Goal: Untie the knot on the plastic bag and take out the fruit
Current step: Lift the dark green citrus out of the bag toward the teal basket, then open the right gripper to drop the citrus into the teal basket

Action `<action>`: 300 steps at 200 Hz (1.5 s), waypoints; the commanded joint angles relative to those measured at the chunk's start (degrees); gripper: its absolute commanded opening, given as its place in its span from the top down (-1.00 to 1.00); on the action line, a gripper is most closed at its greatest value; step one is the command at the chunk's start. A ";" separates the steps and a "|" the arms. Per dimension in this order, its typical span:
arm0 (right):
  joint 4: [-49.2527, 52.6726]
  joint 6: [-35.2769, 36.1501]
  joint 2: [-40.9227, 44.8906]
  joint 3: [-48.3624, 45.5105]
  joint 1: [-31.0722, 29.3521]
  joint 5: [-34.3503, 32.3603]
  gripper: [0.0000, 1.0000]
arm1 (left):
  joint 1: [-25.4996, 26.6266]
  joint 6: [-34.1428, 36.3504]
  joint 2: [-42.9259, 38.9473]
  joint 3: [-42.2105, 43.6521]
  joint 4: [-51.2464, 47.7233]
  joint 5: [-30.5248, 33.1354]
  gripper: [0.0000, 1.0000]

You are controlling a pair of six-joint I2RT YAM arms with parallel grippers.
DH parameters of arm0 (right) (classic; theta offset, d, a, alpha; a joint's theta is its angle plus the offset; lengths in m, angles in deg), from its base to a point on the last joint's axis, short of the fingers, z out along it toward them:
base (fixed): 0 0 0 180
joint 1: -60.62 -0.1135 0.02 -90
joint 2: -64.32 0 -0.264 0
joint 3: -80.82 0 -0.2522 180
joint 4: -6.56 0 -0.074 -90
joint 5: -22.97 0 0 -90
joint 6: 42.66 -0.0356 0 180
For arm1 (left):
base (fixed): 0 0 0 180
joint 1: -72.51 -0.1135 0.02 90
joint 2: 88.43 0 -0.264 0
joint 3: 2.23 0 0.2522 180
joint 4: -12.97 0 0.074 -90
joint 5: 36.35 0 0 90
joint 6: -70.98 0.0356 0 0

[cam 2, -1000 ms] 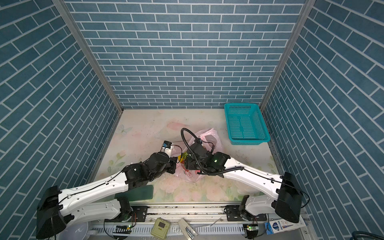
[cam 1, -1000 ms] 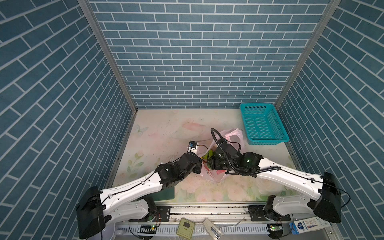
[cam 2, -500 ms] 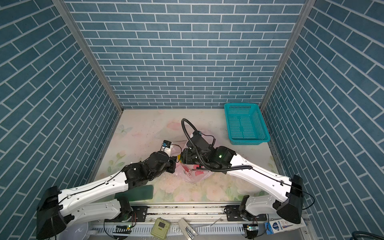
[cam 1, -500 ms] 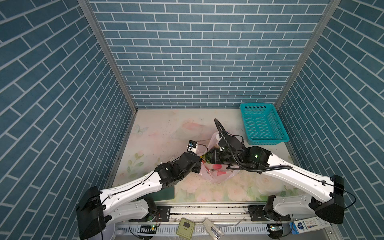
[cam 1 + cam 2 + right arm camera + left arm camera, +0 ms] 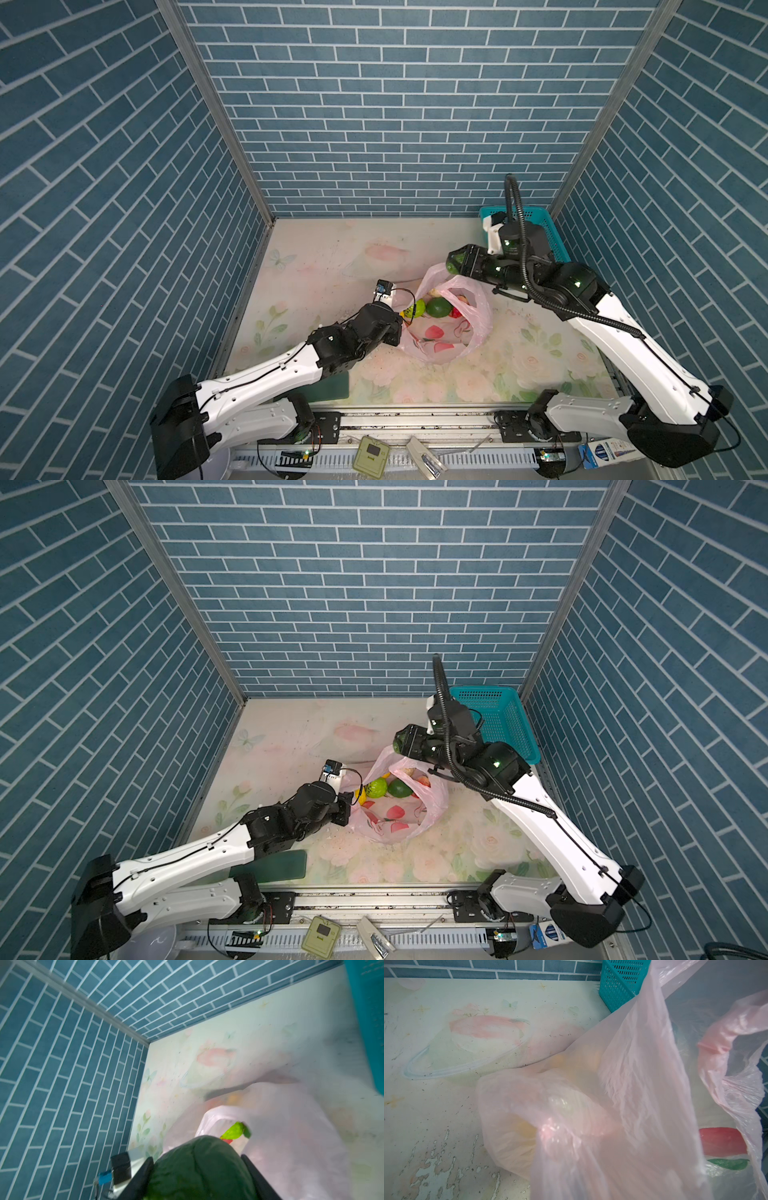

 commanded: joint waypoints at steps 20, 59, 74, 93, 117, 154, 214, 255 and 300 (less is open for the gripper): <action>0.73 6.45 0.95 -0.17 15.92 6.24 0.27 | -0.37 1.48 -1.03 -1.38 -0.92 -1.38 1.00; -7.59 8.62 -3.75 -6.87 30.10 11.87 0.27 | -0.33 1.63 -1.53 -2.08 -0.67 -2.63 1.00; -11.48 9.23 -6.92 -8.86 33.71 11.92 0.28 | -0.30 1.72 -1.77 -1.86 0.21 -3.69 1.00; -16.77 9.30 -11.80 -10.83 37.24 11.94 0.28 | -0.26 1.98 -2.01 -1.14 1.01 -4.34 1.00; -19.91 11.25 -19.44 -9.25 39.58 11.06 0.28 | -0.35 2.15 -2.39 -1.22 0.68 -4.55 1.00; -20.62 14.00 -30.68 -3.62 41.39 9.90 0.28 | -0.22 2.24 -3.11 -2.09 -1.48 -4.64 1.00; -18.42 16.33 -40.69 1.67 42.09 6.99 0.13 | -0.26 1.65 -1.39 -2.12 -1.74 -2.70 1.00; -16.24 17.80 -40.71 2.30 42.10 4.62 -0.28 | -0.23 1.44 -1.02 -2.57 -0.83 -1.83 1.00; -15.01 18.99 -38.44 0.85 42.08 4.24 -0.41 | -0.29 1.41 -1.00 -2.85 -0.61 -1.19 1.00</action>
